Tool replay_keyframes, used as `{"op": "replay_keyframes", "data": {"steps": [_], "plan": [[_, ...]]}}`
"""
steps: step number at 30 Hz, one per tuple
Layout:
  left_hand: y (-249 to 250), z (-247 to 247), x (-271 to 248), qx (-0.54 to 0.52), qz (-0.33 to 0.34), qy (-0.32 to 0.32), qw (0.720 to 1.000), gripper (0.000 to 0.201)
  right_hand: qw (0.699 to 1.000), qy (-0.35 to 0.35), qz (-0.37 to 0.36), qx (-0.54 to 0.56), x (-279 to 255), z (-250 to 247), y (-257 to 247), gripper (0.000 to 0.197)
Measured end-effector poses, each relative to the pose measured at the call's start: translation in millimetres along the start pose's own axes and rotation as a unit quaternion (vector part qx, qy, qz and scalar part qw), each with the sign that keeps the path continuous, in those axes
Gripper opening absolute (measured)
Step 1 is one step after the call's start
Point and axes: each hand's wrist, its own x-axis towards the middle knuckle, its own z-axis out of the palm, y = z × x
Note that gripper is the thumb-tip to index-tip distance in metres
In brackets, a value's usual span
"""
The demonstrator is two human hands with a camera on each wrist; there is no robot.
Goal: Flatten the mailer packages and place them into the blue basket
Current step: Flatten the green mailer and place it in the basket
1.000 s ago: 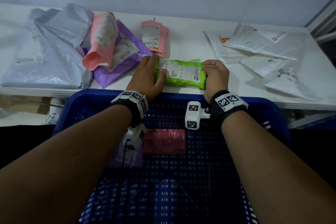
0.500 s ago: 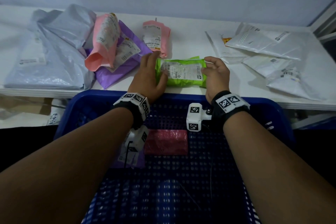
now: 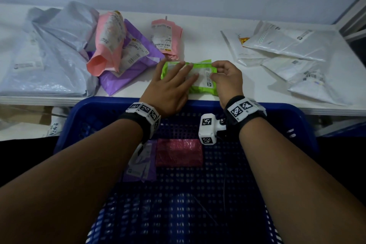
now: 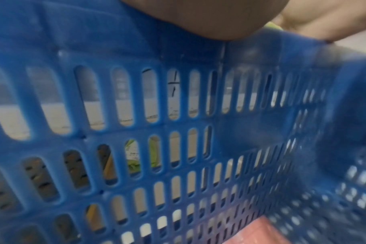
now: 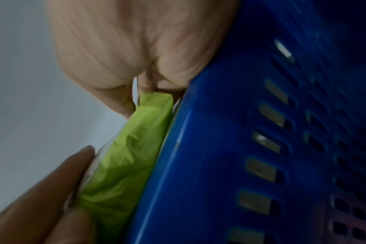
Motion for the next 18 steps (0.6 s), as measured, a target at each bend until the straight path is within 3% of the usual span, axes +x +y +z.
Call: {"op": "replay_keyframes", "data": {"steps": [8, 11, 15, 18], "plan": [[0.2, 7.6, 3.5, -0.023, -0.096, -0.061, 0.993, 0.068, 0.995, 0.042, -0.075, -0.045, -12.5, 12.0, -4.8, 0.033], [-0.5, 9.5, 4.6, -0.037, -0.111, -0.065, 0.991, 0.070, 0.996, 0.064, -0.059, -0.012, -12.3, 10.3, -5.5, 0.035], [-1.2, 10.4, 6.4, -0.055, -0.122, -0.082, 0.988, 0.072, 0.998, 0.030, -0.037, -0.034, -11.8, 8.2, -4.2, 0.025], [-3.2, 10.6, 6.7, -0.067, -0.132, -0.090, 0.985, 0.072, 0.996, 0.018, -0.047, -0.067, -13.4, 10.7, -3.5, 0.027]]}}
